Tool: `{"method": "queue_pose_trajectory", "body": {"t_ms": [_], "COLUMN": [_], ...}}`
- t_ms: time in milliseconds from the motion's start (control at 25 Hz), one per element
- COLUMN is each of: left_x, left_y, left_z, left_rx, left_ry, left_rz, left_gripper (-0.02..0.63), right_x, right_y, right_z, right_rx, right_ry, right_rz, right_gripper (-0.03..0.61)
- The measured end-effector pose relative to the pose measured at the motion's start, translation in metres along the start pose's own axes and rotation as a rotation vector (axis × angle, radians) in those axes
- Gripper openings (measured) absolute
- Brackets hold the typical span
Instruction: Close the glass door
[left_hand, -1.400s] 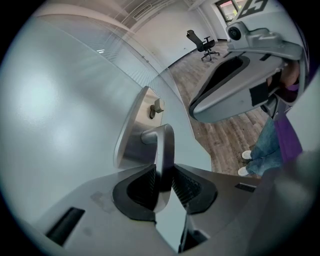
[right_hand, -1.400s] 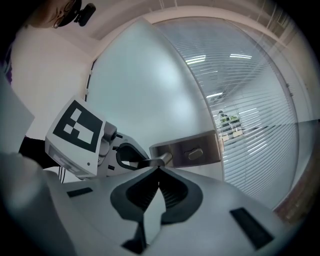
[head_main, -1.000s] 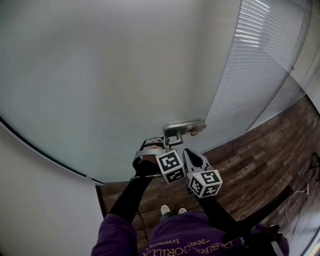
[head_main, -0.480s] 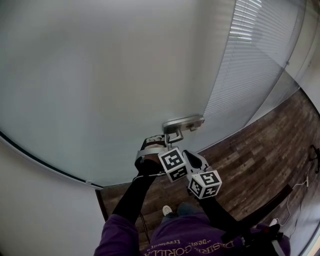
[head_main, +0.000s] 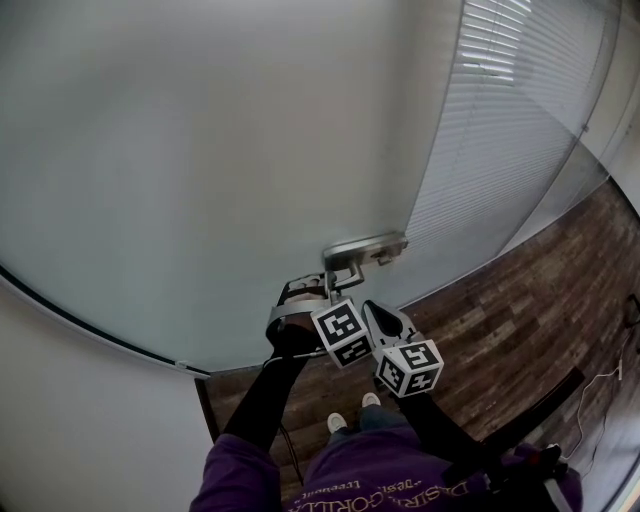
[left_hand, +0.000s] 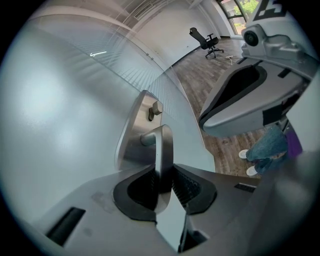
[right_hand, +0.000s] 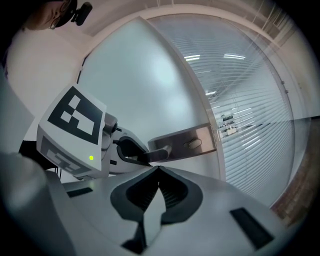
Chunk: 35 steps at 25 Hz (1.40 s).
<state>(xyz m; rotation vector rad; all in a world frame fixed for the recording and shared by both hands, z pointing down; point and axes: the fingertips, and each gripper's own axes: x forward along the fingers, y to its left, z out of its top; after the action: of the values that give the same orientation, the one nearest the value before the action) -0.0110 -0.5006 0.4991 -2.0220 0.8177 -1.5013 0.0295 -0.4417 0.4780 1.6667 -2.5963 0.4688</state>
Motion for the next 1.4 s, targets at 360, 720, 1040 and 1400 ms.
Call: {"method": "queue_pose_trajectory", "body": {"t_ms": [360, 720, 1040, 1400], "left_x": [0.01, 0.025, 0.031, 0.041], "left_y": [0.006, 0.019, 0.024, 0.034], "left_z": [-0.008, -0.016, -0.019, -0.019], "left_rx": [-0.027, -0.057, -0.084, -0.111], "left_ry": [0.031, 0.059, 0.08, 0.094], "left_rz": [0.002, 0.008, 0.011, 0.025], "left_gripper": [0.084, 0.084, 0.084, 0.086], "right_x": [0.018, 0.039, 0.045, 0.054], "right_y": [-0.011, -0.02, -0.025, -0.031], "right_z": [0.004, 0.008, 0.012, 0.014], "right_rx": [-0.009, -0.019, -0.024, -0.034], "right_ry": [0.012, 0.024, 0.029, 0.037], "right_rz": [0.046, 0.086, 0.112, 0.133], "right_gripper": [-0.003, -0.003, -0.003, -0.003]}}
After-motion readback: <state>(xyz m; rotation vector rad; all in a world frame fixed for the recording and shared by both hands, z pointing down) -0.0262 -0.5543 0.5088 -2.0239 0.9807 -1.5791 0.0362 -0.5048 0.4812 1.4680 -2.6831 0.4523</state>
